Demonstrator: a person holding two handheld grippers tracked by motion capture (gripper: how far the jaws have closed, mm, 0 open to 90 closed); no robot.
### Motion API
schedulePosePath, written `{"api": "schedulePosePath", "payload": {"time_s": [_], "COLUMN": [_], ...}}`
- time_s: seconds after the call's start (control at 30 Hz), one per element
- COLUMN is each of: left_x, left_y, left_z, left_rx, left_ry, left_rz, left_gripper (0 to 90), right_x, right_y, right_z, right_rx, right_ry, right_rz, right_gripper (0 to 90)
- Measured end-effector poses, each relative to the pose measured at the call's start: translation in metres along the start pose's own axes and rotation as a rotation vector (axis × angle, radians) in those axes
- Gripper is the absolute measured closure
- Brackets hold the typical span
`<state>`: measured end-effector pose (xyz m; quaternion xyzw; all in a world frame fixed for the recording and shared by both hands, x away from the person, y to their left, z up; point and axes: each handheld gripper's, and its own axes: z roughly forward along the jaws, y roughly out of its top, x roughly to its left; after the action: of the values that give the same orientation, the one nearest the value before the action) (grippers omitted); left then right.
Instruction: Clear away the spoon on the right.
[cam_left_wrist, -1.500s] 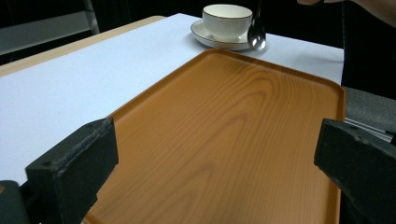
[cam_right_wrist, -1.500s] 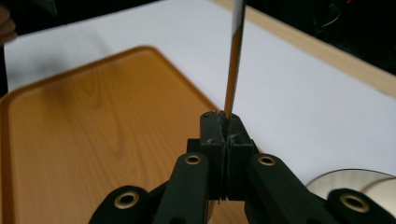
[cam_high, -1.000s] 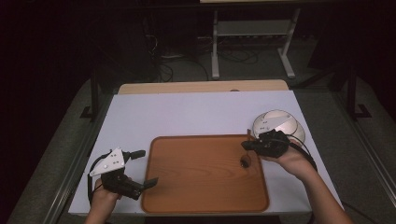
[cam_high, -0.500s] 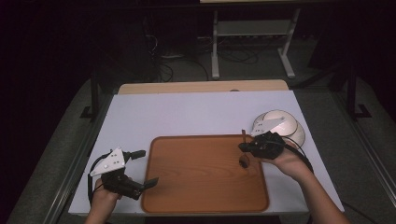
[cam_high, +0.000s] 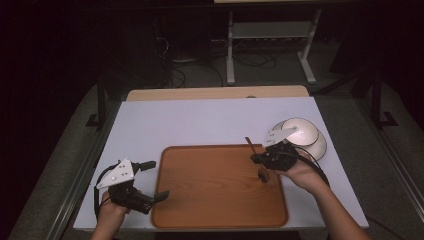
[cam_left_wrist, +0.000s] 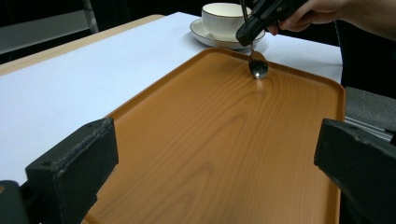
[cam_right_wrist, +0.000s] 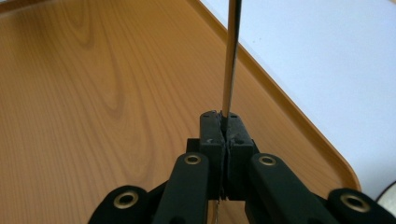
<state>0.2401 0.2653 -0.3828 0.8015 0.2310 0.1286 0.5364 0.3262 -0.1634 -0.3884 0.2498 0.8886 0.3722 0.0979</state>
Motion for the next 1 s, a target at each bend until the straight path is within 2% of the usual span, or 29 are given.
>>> {"api": "schedulePosePath", "payload": {"time_s": [0.23, 0.53, 1.0], "left_x": [0.0, 0.0, 0.0], "left_y": [0.0, 0.0, 0.0], "left_z": [0.0, 0.0, 0.0], "left_rx": [0.0, 0.0, 0.003], "left_ry": [-0.001, -0.001, -0.002], "left_rz": [0.0, -0.001, 0.0], "left_gripper": [0.0, 0.0, 0.0], "right_x": [0.0, 0.001, -0.001], "right_y": [0.0, -0.004, -0.009], "right_z": [0.005, 0.019, 0.034], "right_rx": [0.017, 0.101, 0.177], "right_ry": [0.001, 0.02, 0.034], "right_rz": [-0.001, -0.025, -0.046], "right_gripper": [87.7, 86.7, 86.5]}}
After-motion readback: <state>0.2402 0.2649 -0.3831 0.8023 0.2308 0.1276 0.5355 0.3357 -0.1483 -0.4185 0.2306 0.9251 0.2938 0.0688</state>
